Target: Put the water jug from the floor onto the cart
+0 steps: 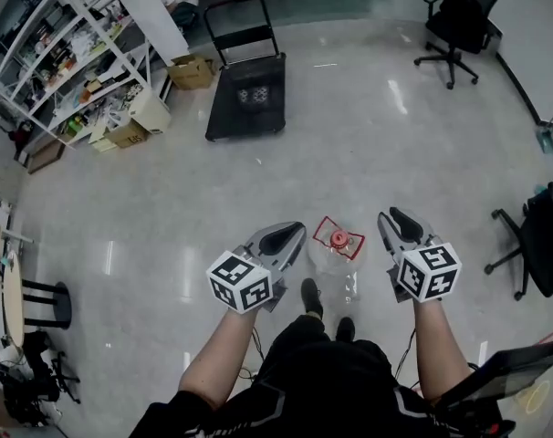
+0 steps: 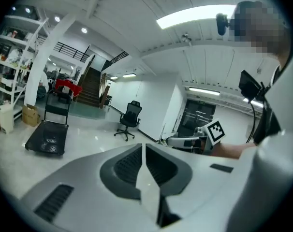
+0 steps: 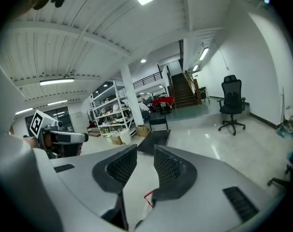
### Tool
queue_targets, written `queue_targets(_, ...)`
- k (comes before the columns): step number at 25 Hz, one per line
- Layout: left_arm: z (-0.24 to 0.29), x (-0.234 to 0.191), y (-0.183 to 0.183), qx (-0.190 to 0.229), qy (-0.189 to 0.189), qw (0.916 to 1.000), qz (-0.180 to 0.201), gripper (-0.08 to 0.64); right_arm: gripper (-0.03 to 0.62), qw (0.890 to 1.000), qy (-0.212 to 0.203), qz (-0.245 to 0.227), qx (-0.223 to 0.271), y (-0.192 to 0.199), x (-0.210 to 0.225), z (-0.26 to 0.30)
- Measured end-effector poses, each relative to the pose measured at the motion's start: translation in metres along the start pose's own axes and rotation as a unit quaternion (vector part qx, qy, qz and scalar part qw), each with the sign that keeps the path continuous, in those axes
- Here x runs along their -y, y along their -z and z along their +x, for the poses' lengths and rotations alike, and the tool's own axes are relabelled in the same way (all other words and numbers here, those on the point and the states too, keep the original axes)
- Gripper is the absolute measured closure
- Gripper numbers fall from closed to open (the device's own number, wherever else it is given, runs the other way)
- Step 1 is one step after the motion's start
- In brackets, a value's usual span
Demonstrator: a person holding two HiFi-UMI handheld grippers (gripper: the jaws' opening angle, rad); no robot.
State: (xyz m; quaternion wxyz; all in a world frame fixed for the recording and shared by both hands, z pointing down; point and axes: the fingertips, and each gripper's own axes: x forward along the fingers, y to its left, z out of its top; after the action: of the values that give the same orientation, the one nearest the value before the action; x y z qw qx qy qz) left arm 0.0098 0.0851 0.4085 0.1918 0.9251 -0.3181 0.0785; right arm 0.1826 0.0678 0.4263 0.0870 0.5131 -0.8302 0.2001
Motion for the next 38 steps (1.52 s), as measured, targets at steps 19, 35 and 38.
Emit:
queue_targets(19,0.176,-0.201,0.256,-0.286,-0.024,0.9533,-0.093,0.391,0.459,0.959,0.080,0.147,-0.230,0.261,0.128,0.162)
queue_targets(35,0.219,-0.233,0.443,-0.394,-0.010,0.9097,-0.129,0.390,0.407,0.901,0.099,0.249,-0.341,0.456,0.129,0.192)
queue_targets(38,0.224,-0.229,0.458,-0.412,-0.004,0.9021,-0.127,0.391,0.410,0.892,0.109,0.282,-0.337,0.465,0.130,0.193)
